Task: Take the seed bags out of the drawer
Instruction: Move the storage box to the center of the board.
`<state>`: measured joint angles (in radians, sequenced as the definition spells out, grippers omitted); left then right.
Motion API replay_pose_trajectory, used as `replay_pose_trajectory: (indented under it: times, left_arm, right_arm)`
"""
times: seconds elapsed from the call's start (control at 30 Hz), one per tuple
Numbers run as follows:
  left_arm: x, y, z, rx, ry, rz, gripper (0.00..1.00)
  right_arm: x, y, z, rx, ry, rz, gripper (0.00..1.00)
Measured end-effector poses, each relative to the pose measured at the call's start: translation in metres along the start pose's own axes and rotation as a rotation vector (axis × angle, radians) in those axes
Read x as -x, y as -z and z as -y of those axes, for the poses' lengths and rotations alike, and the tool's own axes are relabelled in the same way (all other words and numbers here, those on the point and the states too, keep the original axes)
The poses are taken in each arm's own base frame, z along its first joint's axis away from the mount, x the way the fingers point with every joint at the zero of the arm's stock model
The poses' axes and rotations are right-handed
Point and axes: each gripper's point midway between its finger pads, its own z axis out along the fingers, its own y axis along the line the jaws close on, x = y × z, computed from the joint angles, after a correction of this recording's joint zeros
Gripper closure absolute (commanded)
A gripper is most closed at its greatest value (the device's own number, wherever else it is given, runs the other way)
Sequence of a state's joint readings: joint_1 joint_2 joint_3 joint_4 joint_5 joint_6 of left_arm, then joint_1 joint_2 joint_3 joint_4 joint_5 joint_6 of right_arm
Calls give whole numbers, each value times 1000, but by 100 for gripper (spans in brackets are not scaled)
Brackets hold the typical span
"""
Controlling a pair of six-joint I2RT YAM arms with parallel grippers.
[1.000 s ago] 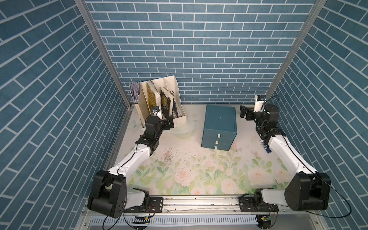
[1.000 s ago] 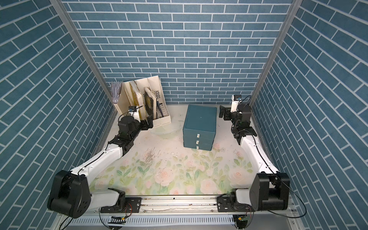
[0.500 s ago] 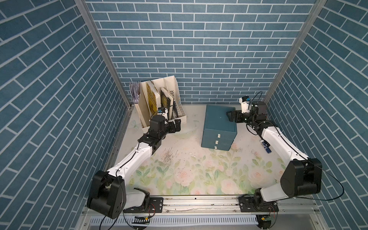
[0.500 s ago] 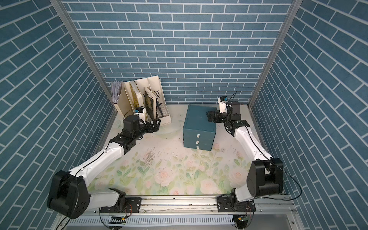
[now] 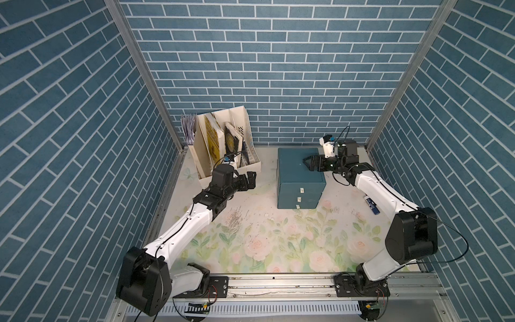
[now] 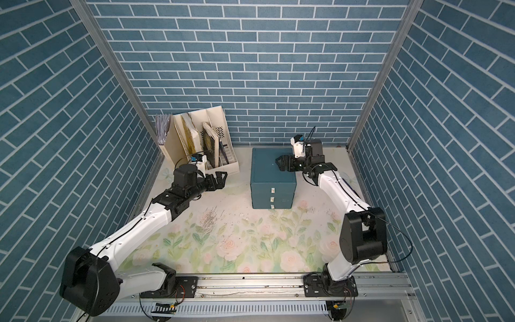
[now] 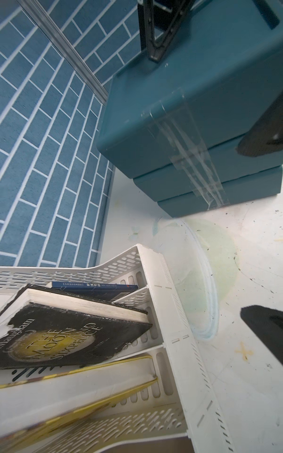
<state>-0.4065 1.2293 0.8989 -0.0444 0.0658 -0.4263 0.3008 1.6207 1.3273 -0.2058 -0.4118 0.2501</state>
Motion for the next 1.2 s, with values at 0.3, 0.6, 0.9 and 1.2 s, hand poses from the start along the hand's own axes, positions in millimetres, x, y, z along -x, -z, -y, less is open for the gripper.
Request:
replay_pose_trajectory:
  times: [0.3, 0.6, 0.9, 1.2]
  left_arm:
    - [11, 19, 0, 15, 7, 39, 0]
    - [-10, 4, 0, 21, 25, -41, 0]
    - [-13, -7, 15, -27, 80, -78, 2]
    - [-4, -3, 45, -131, 117, -71, 5]
  right_arm:
    - [0, -37, -53, 98, 18, -35, 0]
    - [1, -55, -84, 122, 21, -37, 0]
    - [8, -22, -87, 76, 18, -34, 0]
    - [3, 46, -104, 99, 15, 19, 0]
